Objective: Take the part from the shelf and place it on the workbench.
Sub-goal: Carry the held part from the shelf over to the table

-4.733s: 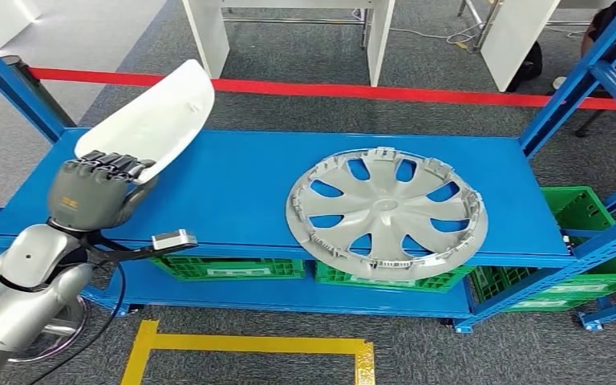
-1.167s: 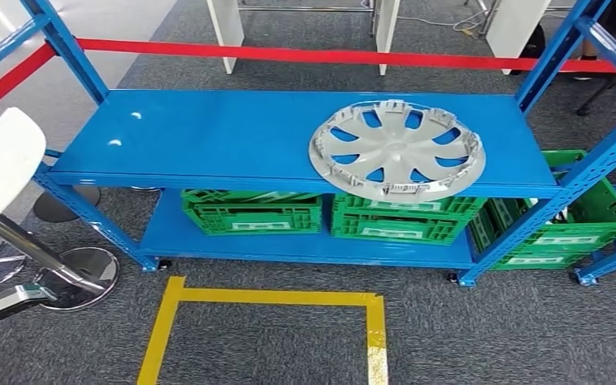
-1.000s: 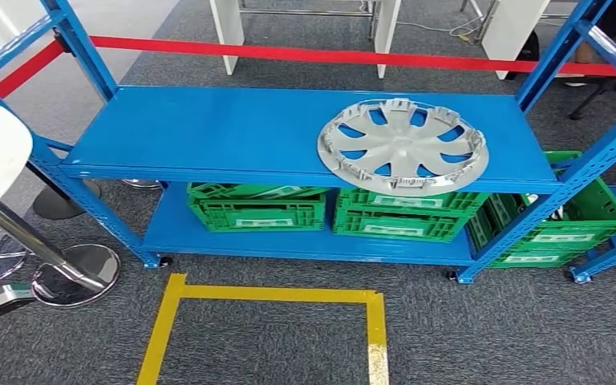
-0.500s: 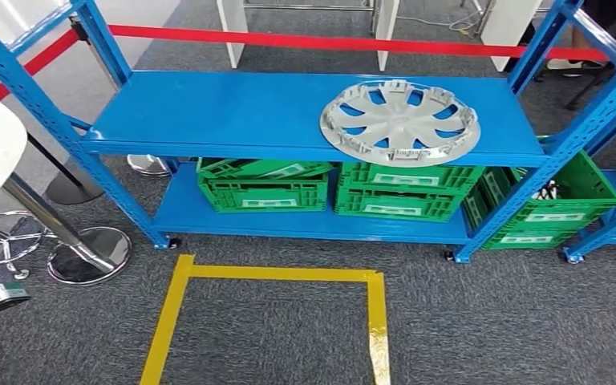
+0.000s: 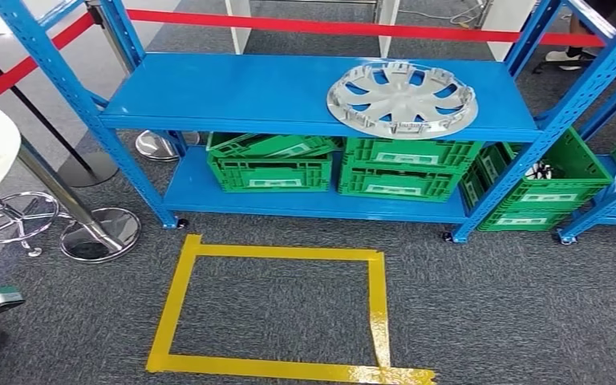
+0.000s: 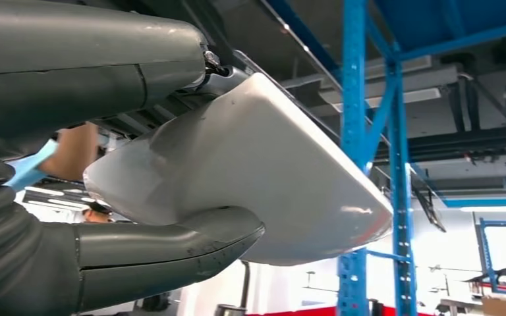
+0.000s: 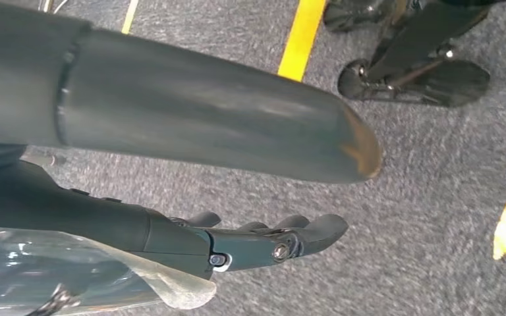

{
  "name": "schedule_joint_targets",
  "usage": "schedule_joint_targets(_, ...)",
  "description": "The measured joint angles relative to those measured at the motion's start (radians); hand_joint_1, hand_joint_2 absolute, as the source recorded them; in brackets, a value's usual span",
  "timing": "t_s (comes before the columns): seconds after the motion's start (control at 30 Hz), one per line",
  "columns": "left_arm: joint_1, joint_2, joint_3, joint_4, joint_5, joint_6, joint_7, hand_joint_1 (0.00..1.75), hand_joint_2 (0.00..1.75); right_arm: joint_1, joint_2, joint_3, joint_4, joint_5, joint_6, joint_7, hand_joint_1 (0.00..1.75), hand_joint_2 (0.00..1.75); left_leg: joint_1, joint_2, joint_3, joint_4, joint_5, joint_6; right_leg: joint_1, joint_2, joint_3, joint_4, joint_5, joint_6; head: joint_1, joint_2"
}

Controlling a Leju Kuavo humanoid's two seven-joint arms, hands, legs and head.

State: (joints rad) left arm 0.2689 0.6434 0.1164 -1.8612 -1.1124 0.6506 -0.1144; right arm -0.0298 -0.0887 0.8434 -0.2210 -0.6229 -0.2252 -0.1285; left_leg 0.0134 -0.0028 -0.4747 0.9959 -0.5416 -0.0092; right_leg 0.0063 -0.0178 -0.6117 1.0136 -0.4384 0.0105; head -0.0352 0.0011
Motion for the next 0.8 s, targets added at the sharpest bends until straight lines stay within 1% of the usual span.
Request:
schedule_joint_targets(0.03,0.0,0.0,0.0,0.0,0.0,0.001,0.0,1.75,1.75,0.002,0.0,0.0,0.0,0.0,0.0,0.0,0.0,0.0,-0.001,0.002,-0.01,-0.001,0.008,0.009,-0.002,0.002,-0.007,0.003,-0.002,0.006,0.0,0.0)
schedule_joint_targets(0.07,-0.001,0.0,0.0,0.0,0.0,0.002,0.0,1.75,1.75,0.005,0.0,0.0,-0.001,0.0,0.0,0.0,0.0,0.0,-0.001,0.004,-0.021,-0.002,0.019,0.018,-0.004,0.004,-0.014,0.015,-0.02,0.012,0.001,0.0)
schedule_joint_targets(0.1,-0.001,0.0,0.0,0.0,0.0,0.003,0.0,1.75,1.75,0.007,0.001,0.0,-0.001,0.0,0.0,0.0,0.0,0.0,-0.001,0.006,-0.034,-0.004,0.031,0.027,-0.006,0.008,-0.027,0.044,-0.06,0.017,0.003,0.0)
schedule_joint_targets(0.13,-0.002,-0.001,0.0,0.0,0.0,0.004,-0.001,1.75,1.75,0.008,0.001,0.0,-0.002,0.0,0.0,0.0,0.0,0.0,-0.001,0.007,-0.048,-0.004,0.043,0.033,-0.008,0.011,-0.043,0.09,-0.113,0.02,0.005,0.0)
schedule_joint_targets(0.17,-0.002,-0.001,0.0,0.0,0.0,0.004,-0.002,1.75,1.75,0.007,0.001,0.0,-0.002,0.0,0.0,0.0,0.0,0.0,-0.003,0.007,-0.063,-0.003,0.055,0.036,-0.008,0.013,-0.058,0.149,-0.165,0.022,0.008,0.0)
schedule_joint_targets(0.2,-0.001,-0.002,-0.001,0.0,0.0,0.004,-0.004,1.75,1.75,0.007,0.001,0.0,-0.002,0.0,0.0,0.001,0.0,0.0,-0.005,0.008,-0.081,-0.003,0.068,0.037,-0.007,0.014,-0.07,0.211,-0.203,0.022,0.01,0.0)
schedule_joint_targets(0.23,-0.001,-0.003,-0.001,0.0,0.0,0.005,-0.005,1.75,1.75,0.006,0.001,0.0,-0.002,0.0,0.001,0.001,0.0,0.0,-0.007,0.007,-0.098,-0.001,0.082,0.038,-0.007,0.015,-0.07,0.257,-0.213,0.021,0.011,0.0)
schedule_joint_targets(0.27,-0.001,-0.005,-0.002,0.0,0.0,0.005,-0.006,1.75,1.75,0.006,0.001,0.0,-0.002,0.0,0.001,0.001,0.0,0.0,-0.008,0.007,-0.116,0.0,0.095,0.037,-0.006,0.015,-0.056,0.277,-0.199,0.018,0.012,0.0)
schedule_joint_targets(0.3,-0.001,-0.007,-0.002,0.0,0.0,0.005,-0.007,1.75,1.75,0.005,0.001,0.0,-0.002,0.0,0.001,0.001,0.0,0.0,-0.009,0.007,-0.133,0.001,0.109,0.036,-0.005,0.016,-0.025,0.263,-0.168,0.015,0.012,0.0)
schedule_joint_targets(0.33,-0.001,-0.009,-0.002,0.0,0.0,0.005,-0.009,1.75,1.75,0.004,0.001,0.0,-0.002,0.0,0.001,0.001,0.0,0.0,-0.01,0.007,-0.147,0.003,0.12,0.034,-0.003,0.016,0.023,0.213,-0.136,0.011,0.012,0.0)
schedule_joint_targets(0.37,-0.001,-0.01,-0.003,0.0,0.0,0.006,-0.01,1.75,1.75,0.003,0.001,0.0,-0.002,0.0,0.001,0.001,0.0,0.0,-0.01,0.007,-0.157,0.004,0.131,0.031,-0.001,0.017,0.079,0.145,-0.118,0.006,0.012,0.0)
schedule_joint_targets(0.4,-0.002,-0.011,-0.003,0.0,0.0,0.006,-0.012,1.75,1.75,0.001,0.0,0.0,-0.002,0.0,0.001,0.001,0.0,0.0,-0.011,0.008,-0.165,0.005,0.141,0.027,0.001,0.017,0.14,0.061,-0.119,0.0,0.012,0.0)
schedule_joint_targets(0.43,-0.002,-0.011,-0.002,0.0,0.0,0.006,-0.012,1.75,1.75,-0.001,0.0,0.0,-0.002,0.0,0.001,0.001,0.0,0.0,-0.012,0.008,-0.171,0.006,0.152,0.023,0.004,0.017,0.184,-0.007,-0.13,-0.004,0.012,0.0)
schedule_joint_targets(0.47,-0.004,-0.011,-0.002,0.0,0.0,0.006,-0.013,1.75,1.75,-0.002,0.0,0.0,-0.002,0.0,0.001,0.001,0.0,0.0,-0.011,0.01,-0.175,0.005,0.163,0.018,0.007,0.017,0.208,-0.05,-0.142,-0.008,0.012,0.0)
schedule_joint_targets(0.5,-0.005,-0.01,-0.003,0.0,0.0,0.007,-0.014,1.75,1.75,-0.003,0.0,0.0,-0.002,0.0,0.001,0.001,0.0,0.0,-0.012,0.01,-0.178,0.002,0.175,0.012,0.008,0.017,0.216,-0.075,-0.145,-0.011,0.012,0.0)
schedule_joint_targets(0.53,-0.006,-0.011,-0.003,0.0,0.0,0.007,-0.014,1.75,1.75,-0.002,0.0,0.0,-0.002,0.0,0.002,0.002,0.0,0.0,-0.01,0.01,-0.182,0.001,0.181,0.006,0.007,0.015,0.206,-0.077,-0.139,-0.015,0.012,0.0)
schedule_joint_targets(0.57,-0.006,-0.011,-0.003,0.0,0.0,0.007,-0.015,1.75,1.75,-0.002,0.001,0.0,-0.002,0.0,0.002,0.002,0.0,0.0,-0.009,0.009,-0.187,0.007,0.168,0.0,0.005,0.013,0.196,-0.077,-0.128,-0.021,0.011,0.0)
schedule_joint_targets(0.6,-0.007,-0.011,-0.003,0.0,0.0,0.007,-0.016,1.75,1.75,-0.001,0.002,0.0,-0.002,0.0,0.003,0.003,0.0,0.0,-0.008,0.008,-0.194,0.029,0.135,-0.006,0.003,0.009,0.184,-0.078,-0.115,-0.028,0.009,0.0)
schedule_joint_targets(0.63,-0.008,-0.011,-0.003,0.0,0.001,0.008,-0.016,1.75,1.75,-0.001,0.002,0.0,-0.002,0.0,0.003,0.003,0.0,0.0,-0.006,0.007,-0.203,0.071,0.083,-0.011,0.002,0.006,0.172,-0.078,-0.103,-0.033,0.007,0.0)
schedule_joint_targets(0.67,-0.008,-0.011,-0.004,0.001,0.001,0.008,-0.017,1.75,1.75,0.0,0.002,0.0,-0.002,0.0,0.004,0.003,0.0,0.0,-0.004,0.007,-0.212,0.132,0.026,-0.016,0.002,0.004,0.158,-0.076,-0.092,-0.037,0.005,0.0)
schedule_joint_targets(0.7,-0.009,-0.012,-0.006,0.001,0.001,0.009,-0.017,1.75,1.75,0.0,0.002,0.0,-0.002,0.0,0.004,0.003,0.0,0.0,-0.003,0.007,-0.22,0.201,-0.018,-0.02,0.003,0.001,0.146,-0.073,-0.081,-0.038,0.004,0.0)
schedule_joint_targets(0.73,-0.009,-0.013,-0.008,0.001,0.001,0.009,-0.017,1.75,1.75,-0.001,0.002,0.0,-0.002,0.0,0.004,0.003,0.0,0.0,-0.002,0.007,-0.222,0.257,-0.037,-0.024,0.003,0.0,0.132,-0.068,-0.07,-0.039,0.004,0.0)
schedule_joint_targets(0.77,-0.009,-0.013,-0.01,0.001,0.001,0.009,-0.018,1.75,1.75,-0.001,0.002,0.0,-0.002,0.0,0.004,0.003,0.0,0.0,-0.001,0.007,-0.215,0.29,-0.031,-0.026,0.003,-0.001,0.116,-0.06,-0.061,-0.038,0.004,0.0)
schedule_joint_targets(0.8,-0.009,-0.014,-0.012,0.001,0.001,0.01,-0.019,1.75,1.75,-0.002,0.002,0.0,-0.002,0.0,0.004,0.003,0.0,0.0,0.0,0.007,-0.192,0.286,-0.008,-0.027,0.003,-0.001,0.099,-0.05,-0.053,-0.037,0.004,0.0)
